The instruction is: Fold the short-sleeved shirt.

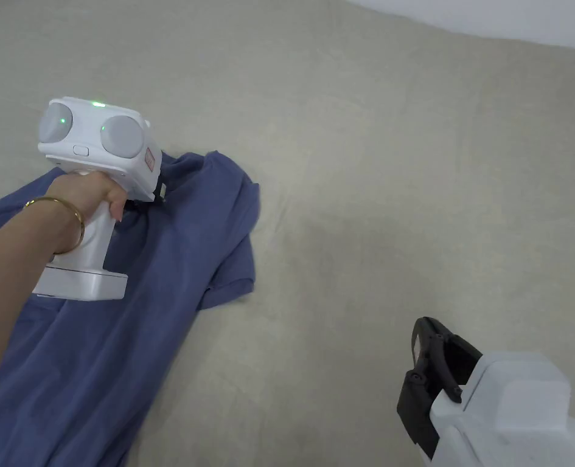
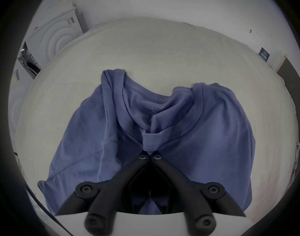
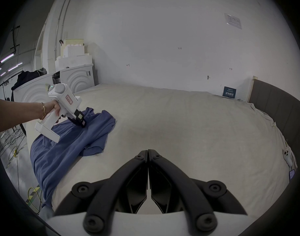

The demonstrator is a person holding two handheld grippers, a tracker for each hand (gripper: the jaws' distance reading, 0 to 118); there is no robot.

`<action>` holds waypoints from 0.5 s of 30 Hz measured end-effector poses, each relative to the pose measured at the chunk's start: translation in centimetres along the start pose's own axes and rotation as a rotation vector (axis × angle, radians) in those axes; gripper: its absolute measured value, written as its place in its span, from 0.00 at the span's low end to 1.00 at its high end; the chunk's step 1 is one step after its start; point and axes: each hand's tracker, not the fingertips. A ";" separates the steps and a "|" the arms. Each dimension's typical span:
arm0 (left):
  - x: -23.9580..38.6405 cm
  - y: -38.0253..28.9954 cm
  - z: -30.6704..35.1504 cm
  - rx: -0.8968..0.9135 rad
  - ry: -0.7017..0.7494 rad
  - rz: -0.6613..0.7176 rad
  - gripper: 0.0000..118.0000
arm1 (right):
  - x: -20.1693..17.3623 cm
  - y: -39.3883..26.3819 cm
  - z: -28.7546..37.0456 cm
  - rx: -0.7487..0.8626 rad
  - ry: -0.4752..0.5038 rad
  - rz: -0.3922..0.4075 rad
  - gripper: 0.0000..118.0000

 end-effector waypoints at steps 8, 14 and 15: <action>-2.5 -2.3 7.6 0.247 -0.019 0.193 0.00 | 1.3 0.6 4.7 0.051 -0.031 0.001 0.00; -3.2 -3.9 16.1 0.389 -0.067 0.242 0.00 | 2.0 1.9 9.4 0.145 -0.058 0.005 0.00; -3.4 -4.1 17.8 0.416 -0.071 0.263 0.00 | 2.1 2.1 10.2 0.159 -0.058 0.005 0.00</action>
